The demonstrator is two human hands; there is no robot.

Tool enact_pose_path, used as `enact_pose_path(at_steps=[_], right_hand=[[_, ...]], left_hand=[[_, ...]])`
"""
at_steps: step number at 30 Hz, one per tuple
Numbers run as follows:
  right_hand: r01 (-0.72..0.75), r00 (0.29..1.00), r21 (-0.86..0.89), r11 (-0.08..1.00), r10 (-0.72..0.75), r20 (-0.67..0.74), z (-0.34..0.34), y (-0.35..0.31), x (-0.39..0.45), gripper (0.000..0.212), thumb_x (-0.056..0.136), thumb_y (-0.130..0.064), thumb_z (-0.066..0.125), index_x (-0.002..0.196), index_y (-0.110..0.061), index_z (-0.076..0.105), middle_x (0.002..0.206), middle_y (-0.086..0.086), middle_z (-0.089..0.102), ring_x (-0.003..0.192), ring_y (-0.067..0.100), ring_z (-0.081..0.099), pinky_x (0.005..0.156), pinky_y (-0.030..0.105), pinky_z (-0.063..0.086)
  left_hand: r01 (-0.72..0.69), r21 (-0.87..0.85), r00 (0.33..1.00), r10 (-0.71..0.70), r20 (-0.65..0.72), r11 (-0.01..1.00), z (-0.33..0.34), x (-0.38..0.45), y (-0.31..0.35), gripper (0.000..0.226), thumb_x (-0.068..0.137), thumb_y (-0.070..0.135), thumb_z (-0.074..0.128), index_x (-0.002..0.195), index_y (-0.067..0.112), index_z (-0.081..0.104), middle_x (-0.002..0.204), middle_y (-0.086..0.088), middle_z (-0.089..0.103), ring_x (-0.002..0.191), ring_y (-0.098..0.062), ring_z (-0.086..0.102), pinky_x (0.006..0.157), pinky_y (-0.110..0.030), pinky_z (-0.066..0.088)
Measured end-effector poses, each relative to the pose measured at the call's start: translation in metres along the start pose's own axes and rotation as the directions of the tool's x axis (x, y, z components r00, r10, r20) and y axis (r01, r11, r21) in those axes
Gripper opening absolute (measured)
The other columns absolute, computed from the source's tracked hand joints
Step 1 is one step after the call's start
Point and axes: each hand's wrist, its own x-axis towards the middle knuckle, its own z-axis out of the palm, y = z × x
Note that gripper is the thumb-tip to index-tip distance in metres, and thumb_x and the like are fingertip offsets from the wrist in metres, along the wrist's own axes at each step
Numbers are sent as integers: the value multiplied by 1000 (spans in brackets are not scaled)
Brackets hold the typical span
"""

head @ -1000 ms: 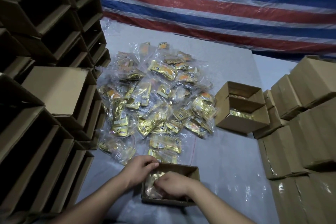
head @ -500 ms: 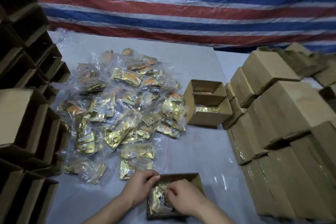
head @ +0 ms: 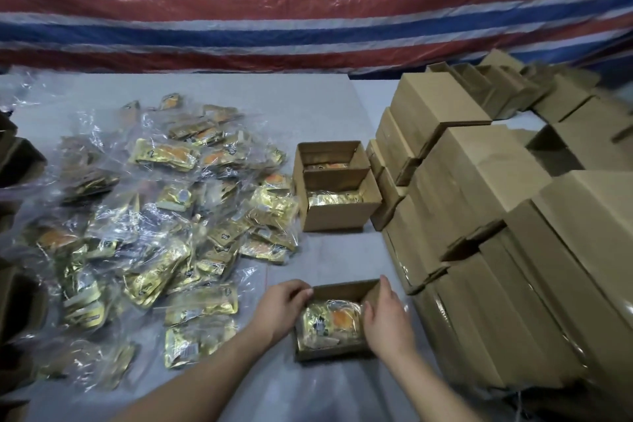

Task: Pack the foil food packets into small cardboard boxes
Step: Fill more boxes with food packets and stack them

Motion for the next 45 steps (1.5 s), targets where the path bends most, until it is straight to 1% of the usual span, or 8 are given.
enact_pose_path(at_steps=[2, 5, 9, 13, 19, 27, 35, 45], right_hand=[[-34, 999, 8, 999, 34, -23, -4, 4, 16, 56, 99, -12, 46, 153, -12, 29, 131, 12, 60, 113, 30, 61, 88, 35, 49], [-98, 990, 51, 994, 103, -92, -6, 11, 35, 53, 93, -2, 47, 144, -15, 43, 122, 12, 66, 107, 32, 65, 85, 37, 52], [-93, 981, 106, 990, 109, -159, -2, 12, 46, 48, 91, 1, 47, 135, -17, 53, 115, 11, 69, 102, 34, 66, 80, 37, 52], [-91, 977, 134, 987, 115, -182, -6, 11, 69, 45, 91, 1, 48, 133, -13, 54, 114, 15, 68, 100, 37, 66, 77, 38, 51], [-71, 985, 112, 991, 88, -147, -21, -2, 127, 49, 94, -1, 46, 142, -13, 46, 118, 16, 66, 106, 37, 64, 83, 38, 51], [-40, 993, 82, 996, 48, -105, -29, -20, 188, 51, 93, 1, 44, 142, -14, 40, 124, 16, 63, 110, 39, 61, 87, 42, 51], [-13, 993, 68, 998, 21, -118, -33, -30, 222, 50, 92, 2, 48, 138, -16, 45, 117, 15, 66, 107, 38, 63, 87, 42, 52], [17, 987, 144, 989, 6, -158, -25, -46, 242, 45, 95, 4, 41, 137, -12, 47, 125, 15, 63, 114, 37, 60, 94, 41, 49]], left_hand=[[35, -41, 996, -38, -81, 999, 8, 10, 8, 19, 98, 30, 56, 109, 20, 68, 103, 3, 70, 98, -16, 64, 72, -7, 41], [220, -209, 960, -250, -129, 953, 22, 16, 17, 59, 95, 42, 58, 141, 8, 45, 134, -7, 57, 126, -26, 52, 104, -32, 42], [396, -136, 915, -402, -17, 908, 42, 23, 17, 66, 102, 50, 28, 122, -6, 58, 123, -24, 62, 113, -35, 58, 97, -37, 45], [369, -219, 925, -379, -6, 903, 41, 44, 28, 71, 103, 50, 20, 108, -6, 63, 113, -31, 63, 108, -42, 60, 93, -44, 48], [368, -355, 918, -396, -6, 859, 25, 100, 44, 69, 99, 57, 31, 142, 4, 38, 137, -25, 52, 126, -39, 51, 105, -53, 43], [302, -367, 930, -357, -91, 880, 15, 153, 50, 73, 99, 57, 31, 155, 18, 5, 146, -25, 42, 135, -42, 41, 110, -57, 36], [243, -337, 949, -295, -114, 910, 8, 185, 54, 62, 102, 53, 22, 147, 11, 34, 148, -15, 44, 137, -37, 40, 112, -56, 33], [286, -426, 940, -337, -49, 859, -13, 216, 54, 69, 99, 59, 26, 155, 19, 20, 154, -11, 36, 142, -32, 33, 117, -52, 27]])
